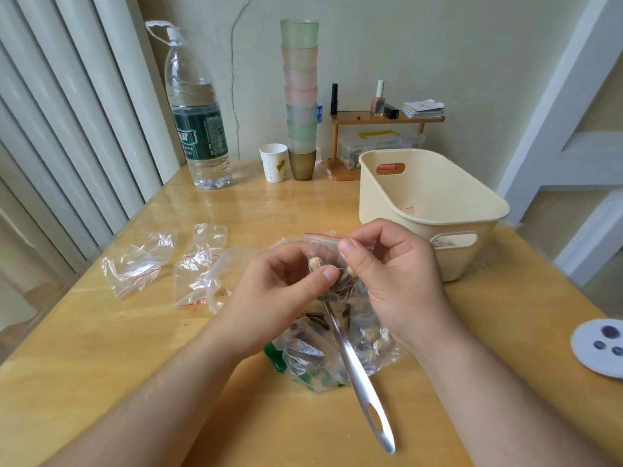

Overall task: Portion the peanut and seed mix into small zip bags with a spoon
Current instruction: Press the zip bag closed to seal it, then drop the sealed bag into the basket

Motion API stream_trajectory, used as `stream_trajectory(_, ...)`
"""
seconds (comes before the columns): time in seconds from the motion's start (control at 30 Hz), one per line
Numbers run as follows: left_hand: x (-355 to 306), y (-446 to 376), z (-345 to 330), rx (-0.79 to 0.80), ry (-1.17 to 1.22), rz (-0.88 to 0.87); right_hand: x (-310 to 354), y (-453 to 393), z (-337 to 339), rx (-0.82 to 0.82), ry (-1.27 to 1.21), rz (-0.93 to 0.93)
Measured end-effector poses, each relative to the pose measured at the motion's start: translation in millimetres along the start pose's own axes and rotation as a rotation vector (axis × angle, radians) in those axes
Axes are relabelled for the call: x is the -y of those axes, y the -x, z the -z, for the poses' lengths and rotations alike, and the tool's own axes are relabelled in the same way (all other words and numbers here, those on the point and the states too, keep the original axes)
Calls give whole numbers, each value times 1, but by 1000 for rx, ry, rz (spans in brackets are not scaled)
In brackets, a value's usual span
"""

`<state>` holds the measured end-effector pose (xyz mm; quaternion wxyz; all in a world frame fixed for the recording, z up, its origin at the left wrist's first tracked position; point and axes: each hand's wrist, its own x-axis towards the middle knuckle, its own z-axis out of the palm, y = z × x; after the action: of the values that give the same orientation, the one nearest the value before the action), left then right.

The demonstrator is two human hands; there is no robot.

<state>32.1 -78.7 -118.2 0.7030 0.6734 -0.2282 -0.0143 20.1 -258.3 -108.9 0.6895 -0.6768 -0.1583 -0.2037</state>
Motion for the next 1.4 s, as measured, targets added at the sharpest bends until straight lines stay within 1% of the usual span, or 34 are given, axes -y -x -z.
stream_trajectory(0.07, -3, -2, -3, -29, 38, -9, 1, -1, 0, -20, -83, -62)
stream_trajectory(0.17, -14, -12, -9, -62, 17, -27, 4, -5, 7, 11, -196, -194)
stream_trajectory(0.27, -29, -24, -11, -136, 99, -16, 6, -5, 8, 58, -209, -203)
stream_trajectory(0.33, -40, -32, -14, -92, 110, -18, 10, -5, 9, 68, -212, -195)
stream_trajectory(0.43, -49, -45, -17, -19, 40, -26, 18, -7, 15, 24, -162, -151)
stream_trajectory(0.5, -53, -58, -20, -31, 117, 57, 27, -10, 22, -27, -183, -143)
stream_trajectory(0.57, -55, -80, -24, -99, 193, 192, 37, -16, 33, -85, -205, -115)
stream_trajectory(0.63, -54, -105, -32, -162, 86, 322, 47, -28, 47, -156, -208, -71)
stream_trajectory(0.67, -53, -116, -40, -162, 6, 389, 52, -36, 54, -199, -208, -58)
stream_trajectory(0.73, -48, -134, -54, -77, -122, 515, 61, -53, 72, -256, -180, -58)
stream_trajectory(0.8, -43, -146, -64, 12, -164, 601, 68, -69, 90, -266, -89, -75)
stream_trajectory(0.83, -42, -149, -66, 33, -157, 617, 70, -76, 99, -263, -33, -89)
stream_trajectory(0.93, -42, -153, -68, 71, -142, 556, 77, -91, 120, -251, 116, -129)
stream_trajectory(1.07, -45, -131, -71, 97, -181, 399, 79, -96, 133, -213, 306, -139)
stream_trajectory(1.2, -43, -99, -75, 124, -180, 253, 70, -93, 133, -145, 444, -170)
stream_trajectory(1.3, -41, -85, -76, 134, -176, 186, 61, -87, 130, -135, 558, -185)
stream_trajectory(1.4, -40, -75, -78, 156, -149, 138, 57, -79, 125, -128, 728, -212)
